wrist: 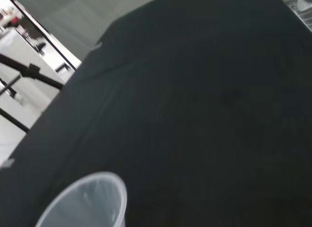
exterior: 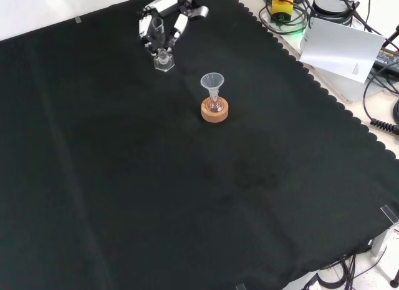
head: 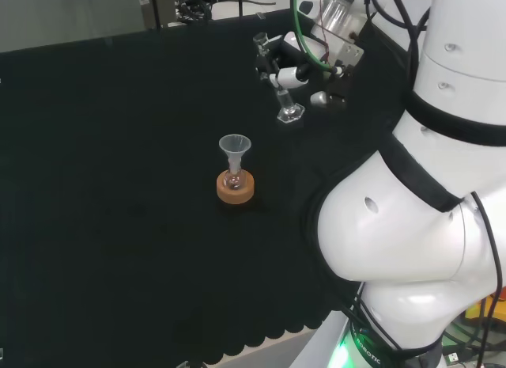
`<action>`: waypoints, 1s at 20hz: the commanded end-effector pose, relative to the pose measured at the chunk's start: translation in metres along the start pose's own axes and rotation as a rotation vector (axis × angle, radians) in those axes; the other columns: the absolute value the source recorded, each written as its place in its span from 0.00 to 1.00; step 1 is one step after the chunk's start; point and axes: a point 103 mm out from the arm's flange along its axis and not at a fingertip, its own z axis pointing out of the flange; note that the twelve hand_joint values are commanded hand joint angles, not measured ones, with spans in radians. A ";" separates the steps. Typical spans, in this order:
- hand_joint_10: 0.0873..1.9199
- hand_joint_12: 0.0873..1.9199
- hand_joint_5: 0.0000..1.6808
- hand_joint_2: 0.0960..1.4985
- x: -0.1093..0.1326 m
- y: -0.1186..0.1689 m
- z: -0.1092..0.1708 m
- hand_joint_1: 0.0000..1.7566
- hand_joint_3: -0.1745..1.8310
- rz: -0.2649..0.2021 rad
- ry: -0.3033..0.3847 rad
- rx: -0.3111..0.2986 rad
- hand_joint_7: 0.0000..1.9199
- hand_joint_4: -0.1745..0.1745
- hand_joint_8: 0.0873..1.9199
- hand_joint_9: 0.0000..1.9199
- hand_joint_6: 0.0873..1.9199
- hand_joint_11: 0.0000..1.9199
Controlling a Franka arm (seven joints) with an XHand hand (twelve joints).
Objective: Pour the water from the graduated cylinder into the round-bottom flask.
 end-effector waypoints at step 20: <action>0.09 0.39 0.61 0.76 0.014 -0.094 0.032 0.77 0.09 0.064 -0.317 0.544 0.46 0.23 0.61 0.67 0.41 0.58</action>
